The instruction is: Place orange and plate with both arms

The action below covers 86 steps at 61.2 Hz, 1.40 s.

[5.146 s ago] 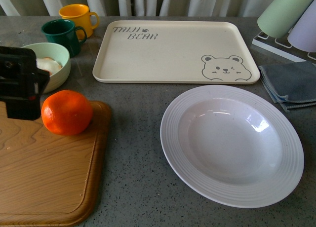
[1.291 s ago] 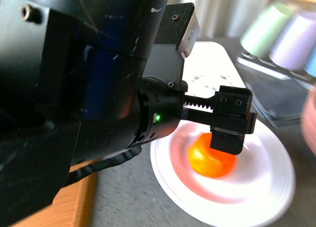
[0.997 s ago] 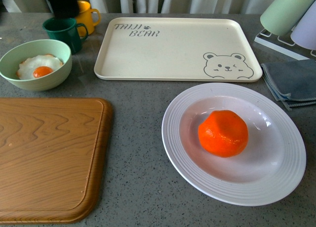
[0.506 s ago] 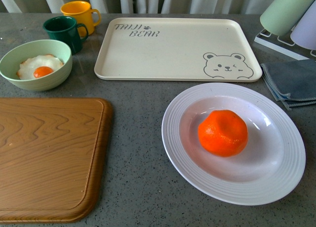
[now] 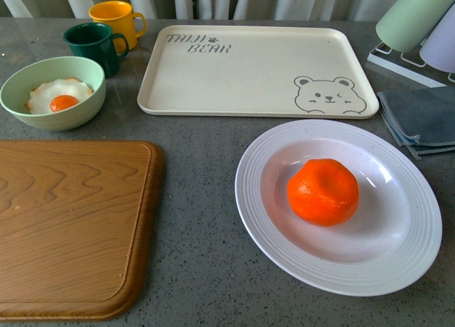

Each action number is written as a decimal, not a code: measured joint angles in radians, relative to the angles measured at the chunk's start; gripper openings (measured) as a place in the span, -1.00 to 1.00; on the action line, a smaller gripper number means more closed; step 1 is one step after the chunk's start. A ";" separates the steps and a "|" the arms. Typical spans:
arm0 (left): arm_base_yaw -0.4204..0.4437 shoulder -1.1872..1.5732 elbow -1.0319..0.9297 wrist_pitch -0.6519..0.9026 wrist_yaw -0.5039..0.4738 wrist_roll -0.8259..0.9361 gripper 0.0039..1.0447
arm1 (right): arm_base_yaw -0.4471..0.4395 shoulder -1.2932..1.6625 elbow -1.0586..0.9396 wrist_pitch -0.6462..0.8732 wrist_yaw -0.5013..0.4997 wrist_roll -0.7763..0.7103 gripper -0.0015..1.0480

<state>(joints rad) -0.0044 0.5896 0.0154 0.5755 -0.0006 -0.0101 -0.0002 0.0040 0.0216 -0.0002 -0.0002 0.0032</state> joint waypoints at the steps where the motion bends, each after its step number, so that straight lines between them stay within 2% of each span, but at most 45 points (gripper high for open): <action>1: 0.000 -0.006 0.000 -0.006 0.000 0.000 -0.98 | 0.000 0.000 0.000 0.000 0.000 0.000 0.83; 28: 0.000 -0.242 0.000 -0.228 0.001 0.000 -0.98 | 0.000 0.000 0.000 0.000 0.000 0.000 0.83; 61: 0.000 -0.423 0.000 -0.408 0.000 0.000 -0.98 | 0.000 0.000 0.000 0.000 0.000 0.000 0.83; 66: 0.000 -0.540 0.000 -0.557 0.001 0.000 -0.98 | 0.000 0.000 0.000 0.000 0.000 0.000 0.83; 86: 0.001 -0.574 0.000 -0.576 0.001 0.001 -0.98 | 0.000 0.000 0.000 0.000 0.000 0.000 0.83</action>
<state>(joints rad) -0.0032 0.0158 0.0151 -0.0002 0.0002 -0.0093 -0.0002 0.0040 0.0216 -0.0002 0.0002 0.0032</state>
